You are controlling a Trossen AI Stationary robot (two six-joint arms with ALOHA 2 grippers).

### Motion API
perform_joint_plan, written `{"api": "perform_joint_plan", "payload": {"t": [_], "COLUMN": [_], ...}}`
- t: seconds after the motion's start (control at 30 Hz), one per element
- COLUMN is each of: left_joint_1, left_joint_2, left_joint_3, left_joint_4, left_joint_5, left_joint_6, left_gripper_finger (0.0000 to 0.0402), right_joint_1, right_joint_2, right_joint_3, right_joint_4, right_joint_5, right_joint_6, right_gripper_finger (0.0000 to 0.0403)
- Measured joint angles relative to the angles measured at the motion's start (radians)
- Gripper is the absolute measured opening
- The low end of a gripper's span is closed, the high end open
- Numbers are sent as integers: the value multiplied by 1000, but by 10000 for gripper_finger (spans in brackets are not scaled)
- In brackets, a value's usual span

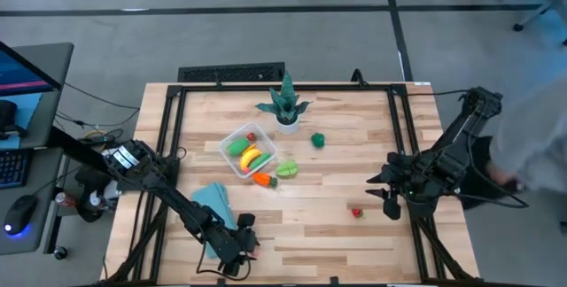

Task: Pick and placing Produce into tupperware
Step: Put the pink peach into the transparent container

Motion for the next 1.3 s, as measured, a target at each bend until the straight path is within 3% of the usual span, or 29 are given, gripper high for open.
{"api": "perform_joint_plan", "payload": {"t": [1.3], "left_joint_1": [63], "left_joint_2": [-2], "left_joint_3": [0], "left_joint_4": [-25], "left_joint_5": [99], "left_joint_6": [182], "left_gripper_finger": [197], "right_joint_1": [0], "right_joint_2": [0], "right_joint_3": [0], "right_joint_4": [-3], "right_joint_5": [4], "right_joint_6": [1], "right_gripper_finger": [132]}}
